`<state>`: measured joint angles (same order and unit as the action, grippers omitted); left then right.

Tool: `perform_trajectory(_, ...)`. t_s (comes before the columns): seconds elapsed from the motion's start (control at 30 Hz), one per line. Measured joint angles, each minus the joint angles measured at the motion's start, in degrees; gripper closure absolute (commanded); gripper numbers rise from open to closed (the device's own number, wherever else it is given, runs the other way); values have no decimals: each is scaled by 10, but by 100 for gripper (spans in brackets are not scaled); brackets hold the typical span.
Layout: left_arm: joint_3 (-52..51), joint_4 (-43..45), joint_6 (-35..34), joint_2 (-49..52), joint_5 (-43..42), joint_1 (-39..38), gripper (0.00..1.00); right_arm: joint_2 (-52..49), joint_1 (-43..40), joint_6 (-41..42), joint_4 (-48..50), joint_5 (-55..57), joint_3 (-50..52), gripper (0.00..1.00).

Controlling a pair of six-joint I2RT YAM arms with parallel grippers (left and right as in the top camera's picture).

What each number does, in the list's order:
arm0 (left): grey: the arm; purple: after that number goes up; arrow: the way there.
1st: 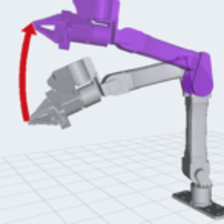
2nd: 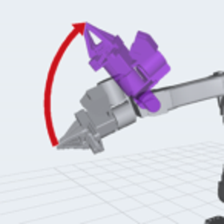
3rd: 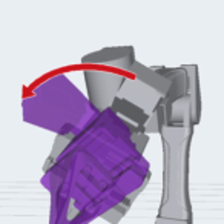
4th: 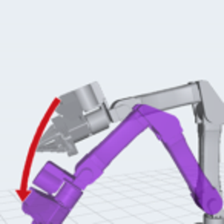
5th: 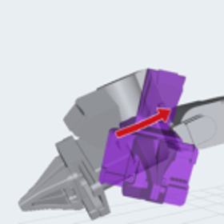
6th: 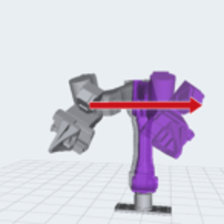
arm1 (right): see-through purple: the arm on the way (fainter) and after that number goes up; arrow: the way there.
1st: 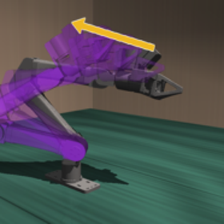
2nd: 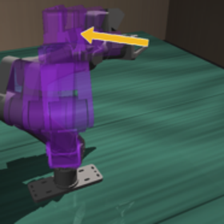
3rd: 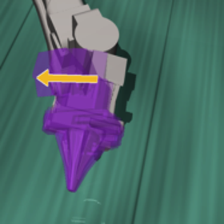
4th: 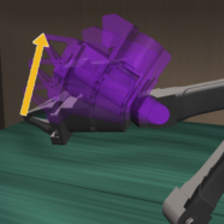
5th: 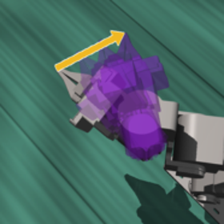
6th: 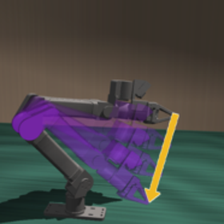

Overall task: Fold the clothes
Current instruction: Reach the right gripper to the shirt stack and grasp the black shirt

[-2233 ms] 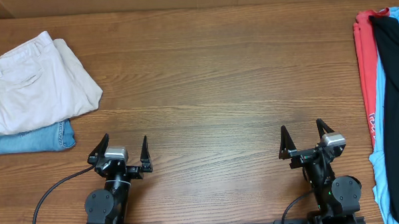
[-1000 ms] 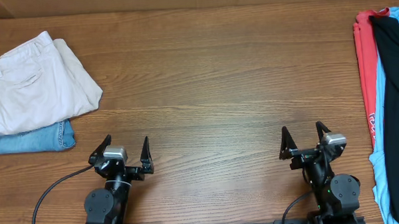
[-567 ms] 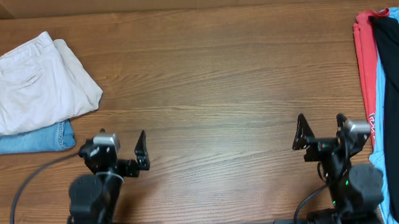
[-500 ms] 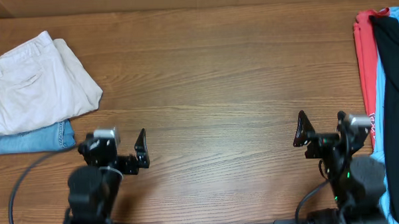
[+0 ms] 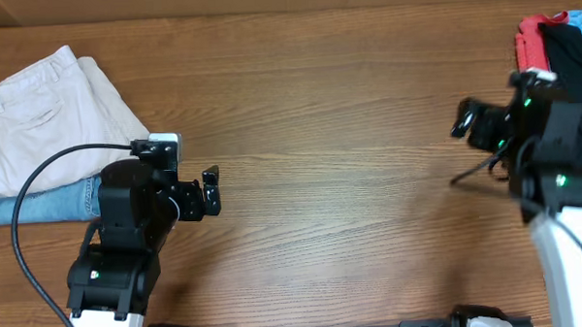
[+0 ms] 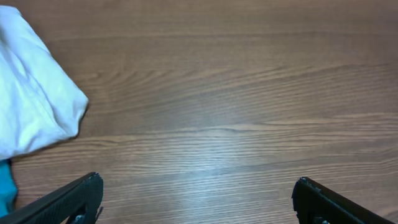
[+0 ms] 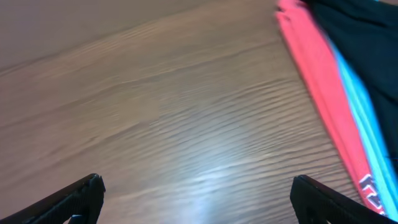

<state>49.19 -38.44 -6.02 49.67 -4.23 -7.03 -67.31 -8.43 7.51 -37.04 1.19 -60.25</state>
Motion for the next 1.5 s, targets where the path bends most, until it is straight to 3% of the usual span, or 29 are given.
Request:
perform_trajectory(0.37, 0, 7, 0, 13, -1, 0, 0, -118, -337, 121, 41, 36, -7, 0)
perform_trajectory(0.6, 0, 11, 0, 16, -1, 0, 0, -189, -480, 170, 91, 35, -9, 0)
perform_trajectory(1.13, 0, 18, 0, 35, -1, 0, 0, -359, -572, 85, 215, 25, -9, 0)
perform_trajectory(1.5, 0, 29, 0, 68, -1, 0, 0, -386, -614, 38, 275, 40, -9, 0)
